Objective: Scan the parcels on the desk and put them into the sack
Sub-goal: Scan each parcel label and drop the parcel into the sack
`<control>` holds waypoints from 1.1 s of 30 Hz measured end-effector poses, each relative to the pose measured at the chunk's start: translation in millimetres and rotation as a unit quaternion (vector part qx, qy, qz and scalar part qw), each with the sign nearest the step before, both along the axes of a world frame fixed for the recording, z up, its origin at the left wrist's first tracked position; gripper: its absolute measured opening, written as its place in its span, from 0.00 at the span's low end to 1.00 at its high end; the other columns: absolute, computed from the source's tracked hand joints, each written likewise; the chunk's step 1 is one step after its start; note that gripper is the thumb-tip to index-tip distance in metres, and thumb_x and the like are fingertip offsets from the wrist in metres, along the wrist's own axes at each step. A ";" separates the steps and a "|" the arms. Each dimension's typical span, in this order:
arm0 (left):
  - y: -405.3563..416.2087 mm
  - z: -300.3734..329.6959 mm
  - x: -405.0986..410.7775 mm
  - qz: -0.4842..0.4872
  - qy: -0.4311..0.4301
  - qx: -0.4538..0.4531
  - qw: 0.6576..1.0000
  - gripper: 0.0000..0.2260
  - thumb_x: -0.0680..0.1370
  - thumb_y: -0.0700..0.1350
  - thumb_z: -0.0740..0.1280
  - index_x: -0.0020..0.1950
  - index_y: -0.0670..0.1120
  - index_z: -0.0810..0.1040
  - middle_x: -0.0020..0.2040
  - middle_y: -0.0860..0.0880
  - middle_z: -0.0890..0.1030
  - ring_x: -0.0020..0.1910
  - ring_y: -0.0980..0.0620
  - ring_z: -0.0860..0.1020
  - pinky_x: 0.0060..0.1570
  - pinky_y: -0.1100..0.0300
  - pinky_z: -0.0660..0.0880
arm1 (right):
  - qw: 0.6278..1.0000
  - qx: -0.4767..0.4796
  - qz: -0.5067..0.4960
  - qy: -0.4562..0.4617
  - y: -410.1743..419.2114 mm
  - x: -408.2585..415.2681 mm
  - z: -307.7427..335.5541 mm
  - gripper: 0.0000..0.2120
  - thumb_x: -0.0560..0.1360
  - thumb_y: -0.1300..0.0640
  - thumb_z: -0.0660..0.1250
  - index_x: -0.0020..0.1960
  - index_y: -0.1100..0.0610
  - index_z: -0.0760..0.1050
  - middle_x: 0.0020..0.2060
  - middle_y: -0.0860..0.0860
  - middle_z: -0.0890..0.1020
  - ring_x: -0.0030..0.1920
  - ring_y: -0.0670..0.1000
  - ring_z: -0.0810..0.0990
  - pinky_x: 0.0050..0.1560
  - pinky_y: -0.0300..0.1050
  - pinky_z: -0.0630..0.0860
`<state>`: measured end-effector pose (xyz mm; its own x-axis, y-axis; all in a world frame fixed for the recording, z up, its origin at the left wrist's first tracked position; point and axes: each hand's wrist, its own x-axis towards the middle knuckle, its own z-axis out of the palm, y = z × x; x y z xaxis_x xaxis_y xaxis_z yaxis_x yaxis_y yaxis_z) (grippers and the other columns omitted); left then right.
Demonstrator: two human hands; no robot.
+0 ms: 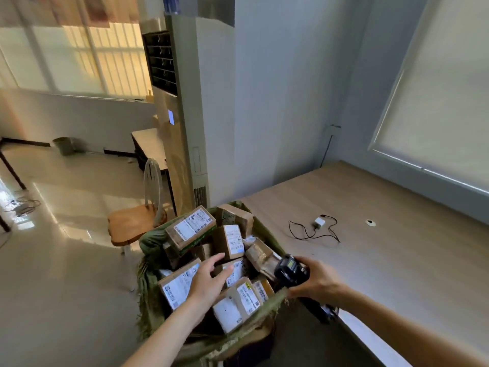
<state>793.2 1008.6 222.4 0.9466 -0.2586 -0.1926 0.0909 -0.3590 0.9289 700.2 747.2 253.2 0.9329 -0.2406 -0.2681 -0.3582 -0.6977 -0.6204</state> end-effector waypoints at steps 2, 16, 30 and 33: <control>-22.1 19.0 -8.9 -0.040 -0.013 -0.023 0.999 0.19 0.79 0.52 0.69 0.70 0.55 0.74 0.68 0.53 0.72 0.60 0.59 0.70 0.50 0.68 0.70 | 1.000 -0.007 -0.021 -0.010 -18.2 -26.6 20.0 0.48 0.56 0.41 0.83 0.73 0.49 0.73 0.54 0.46 0.83 0.54 0.47 0.83 0.59 0.43 0.81; -306.9 172.2 -211.8 -0.299 -0.119 -0.085 0.943 0.17 0.78 0.49 0.72 0.66 0.49 0.77 0.62 0.47 0.79 0.64 0.50 0.75 0.61 0.56 0.72 | 0.940 -0.099 -0.321 -0.063 -200.0 -367.5 174.9 0.23 0.58 0.41 0.82 0.50 0.41 0.80 0.45 0.42 0.86 0.47 0.46 0.84 0.50 0.42 0.81; -589.4 183.3 -652.1 -0.590 -0.128 -0.121 0.788 0.24 0.75 0.57 0.73 0.69 0.52 0.77 0.61 0.47 0.82 0.61 0.52 0.80 0.65 0.51 0.76 | 0.781 -0.145 -0.607 -0.006 -315.9 -849.8 205.5 0.27 0.55 0.38 0.80 0.52 0.46 0.84 0.44 0.44 0.87 0.46 0.47 0.84 0.43 0.39 0.80; -628.0 181.6 -721.7 -0.626 -0.122 -0.117 0.761 0.25 0.75 0.59 0.73 0.69 0.52 0.77 0.62 0.47 0.82 0.61 0.52 0.80 0.66 0.50 0.75 | 0.747 -0.139 -0.650 -0.002 -328.8 -914.0 198.5 0.29 0.54 0.37 0.79 0.54 0.45 0.84 0.44 0.43 0.86 0.46 0.46 0.84 0.42 0.38 0.77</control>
<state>71.5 380.6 404.0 -0.0709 -0.9876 0.1400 -0.3716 0.1564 0.9151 -213.7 418.4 451.6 -0.1369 -0.9899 -0.0376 -0.8436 0.1364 -0.5194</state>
